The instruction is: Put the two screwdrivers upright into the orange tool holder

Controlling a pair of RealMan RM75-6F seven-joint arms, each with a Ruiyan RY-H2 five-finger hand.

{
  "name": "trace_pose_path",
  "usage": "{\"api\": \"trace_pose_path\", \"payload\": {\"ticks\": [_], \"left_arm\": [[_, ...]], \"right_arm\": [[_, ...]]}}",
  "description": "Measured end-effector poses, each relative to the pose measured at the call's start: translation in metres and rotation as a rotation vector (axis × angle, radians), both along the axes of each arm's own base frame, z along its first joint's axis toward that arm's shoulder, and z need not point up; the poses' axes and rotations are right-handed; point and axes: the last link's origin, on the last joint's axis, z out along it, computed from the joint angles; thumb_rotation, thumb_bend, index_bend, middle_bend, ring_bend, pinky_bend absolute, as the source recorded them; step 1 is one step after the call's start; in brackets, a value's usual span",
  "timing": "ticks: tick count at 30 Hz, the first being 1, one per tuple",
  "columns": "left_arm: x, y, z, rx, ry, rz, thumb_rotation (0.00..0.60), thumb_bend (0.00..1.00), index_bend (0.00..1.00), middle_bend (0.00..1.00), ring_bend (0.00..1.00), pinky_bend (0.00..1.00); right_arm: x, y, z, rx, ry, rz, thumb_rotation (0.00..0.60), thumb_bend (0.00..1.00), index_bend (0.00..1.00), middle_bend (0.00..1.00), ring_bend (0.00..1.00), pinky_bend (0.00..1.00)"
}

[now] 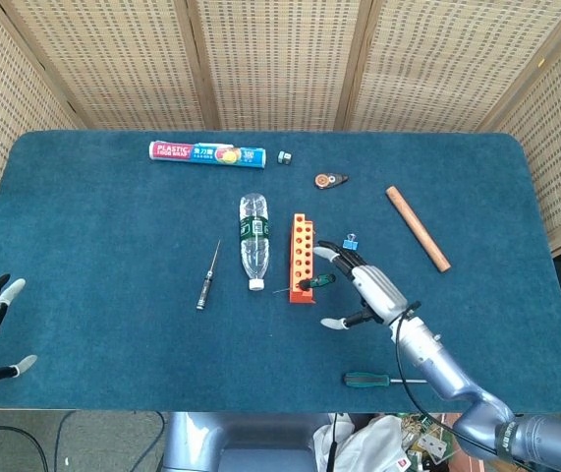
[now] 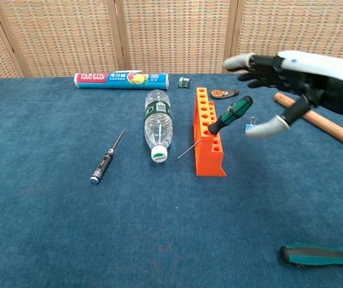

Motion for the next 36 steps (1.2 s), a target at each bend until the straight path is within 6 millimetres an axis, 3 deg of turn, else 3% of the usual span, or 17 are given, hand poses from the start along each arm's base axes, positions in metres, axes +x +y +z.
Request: {"api": "trace_pose_path", "payload": {"ticks": [8,9,14,17,22,28,36], "left_arm": [[0.000,-0.001,0.002,0.005,-0.009,-0.002,0.600,0.00,0.00,0.00,0.00,0.00],[0.000,-0.001,0.003,0.006,-0.010,-0.002,0.600,0.00,0.00,0.00,0.00,0.00],[-0.002,-0.001,0.004,0.007,-0.013,0.006,0.600,0.00,0.00,0.00,0.00,0.00],[-0.002,0.000,0.003,0.002,-0.014,0.012,0.600,0.00,0.00,0.00,0.00,0.00],[-0.003,0.000,0.004,0.002,-0.016,0.018,0.600,0.00,0.00,0.00,0.00,0.00],[-0.004,0.001,0.005,0.002,-0.020,0.024,0.600,0.00,0.00,0.00,0.00,0.00],[-0.004,0.001,0.005,0.000,-0.025,0.027,0.600,0.00,0.00,0.00,0.00,0.00]], "right_arm": [[-0.028,-0.002,-0.010,-0.088,0.108,-0.011,0.600,0.07,0.05,0.00,0.00,0.00],[-0.030,-0.003,-0.011,-0.101,0.118,-0.015,0.600,0.10,0.05,0.00,0.00,0.00],[-0.035,-0.009,-0.018,-0.178,0.210,-0.009,0.600,0.47,0.05,0.00,0.00,0.00],[-0.037,-0.010,-0.023,-0.232,0.325,0.035,0.600,0.59,0.05,0.00,0.00,0.00],[-0.032,-0.008,-0.037,-0.326,0.539,0.113,0.600,0.70,0.05,0.00,0.00,0.00],[-0.020,-0.004,-0.052,-0.394,0.696,0.169,0.600,0.72,0.05,0.00,0.00,0.00],[-0.003,-0.002,-0.063,-0.447,0.765,0.188,0.600,0.72,0.05,0.00,0.00,0.00]]}}
